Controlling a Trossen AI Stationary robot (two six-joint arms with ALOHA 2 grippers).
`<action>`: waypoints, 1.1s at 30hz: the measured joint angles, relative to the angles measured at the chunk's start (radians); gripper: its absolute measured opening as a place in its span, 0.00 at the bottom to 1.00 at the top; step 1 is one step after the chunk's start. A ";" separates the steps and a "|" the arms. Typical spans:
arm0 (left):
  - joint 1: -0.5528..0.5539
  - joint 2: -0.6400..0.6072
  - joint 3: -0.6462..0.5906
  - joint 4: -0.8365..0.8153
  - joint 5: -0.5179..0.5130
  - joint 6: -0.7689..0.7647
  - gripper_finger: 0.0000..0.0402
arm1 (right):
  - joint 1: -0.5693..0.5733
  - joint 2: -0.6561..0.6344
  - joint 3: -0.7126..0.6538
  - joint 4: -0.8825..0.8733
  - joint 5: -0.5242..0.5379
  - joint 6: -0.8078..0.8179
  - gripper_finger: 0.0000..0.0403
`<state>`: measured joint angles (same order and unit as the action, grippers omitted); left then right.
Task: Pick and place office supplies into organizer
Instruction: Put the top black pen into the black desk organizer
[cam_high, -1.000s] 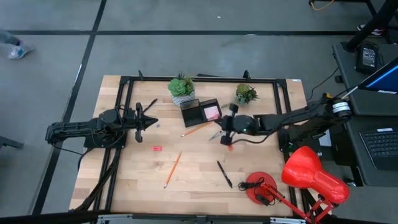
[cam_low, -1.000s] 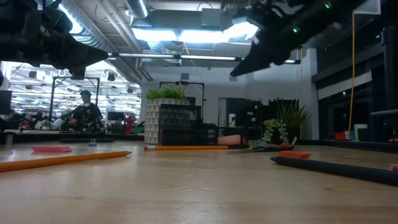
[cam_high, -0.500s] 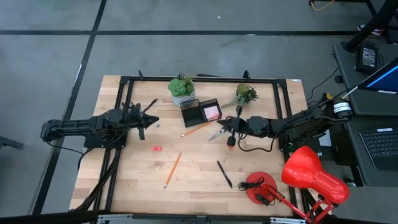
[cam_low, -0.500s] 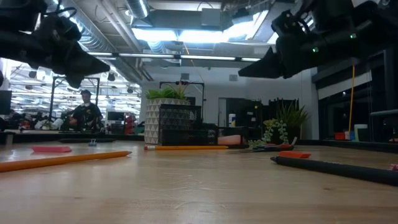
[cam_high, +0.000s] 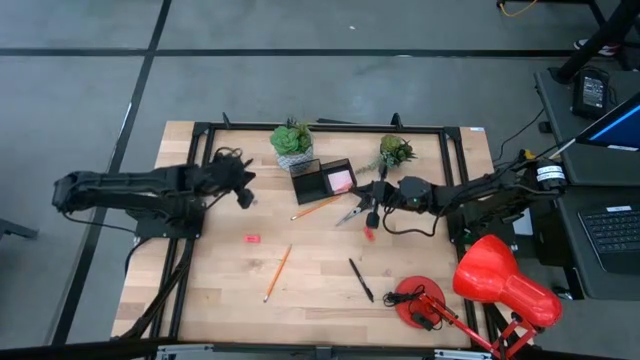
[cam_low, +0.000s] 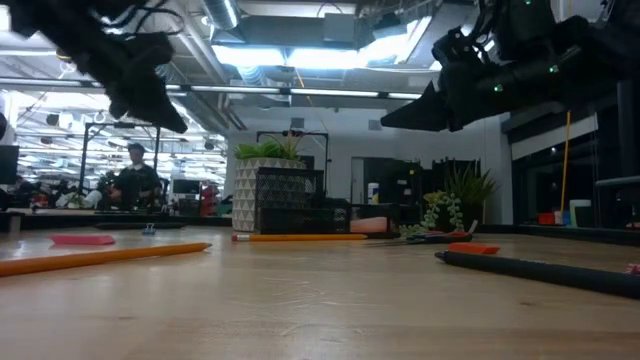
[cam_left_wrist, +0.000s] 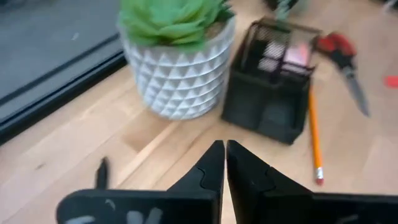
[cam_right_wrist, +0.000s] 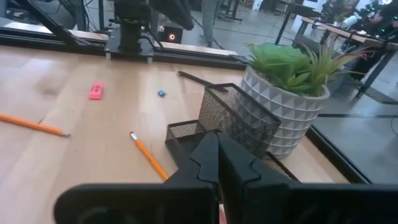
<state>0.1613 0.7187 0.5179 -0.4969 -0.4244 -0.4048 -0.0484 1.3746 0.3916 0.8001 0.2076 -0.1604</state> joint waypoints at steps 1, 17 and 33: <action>0.011 0.035 0.037 -0.039 0.000 -0.009 0.06 | -0.003 0.000 0.000 0.000 -0.002 -0.003 0.01; 0.356 0.492 0.260 -0.395 0.234 0.162 0.29 | -0.015 0.001 0.000 -0.011 -0.104 0.000 0.03; 0.594 0.667 0.261 -0.340 0.305 0.350 0.32 | -0.015 0.001 0.000 -0.022 -0.108 0.000 0.03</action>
<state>0.7554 1.3855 0.7788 -0.8372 -0.1194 -0.0544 -0.0635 1.3754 0.3916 0.7781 0.0998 -0.1608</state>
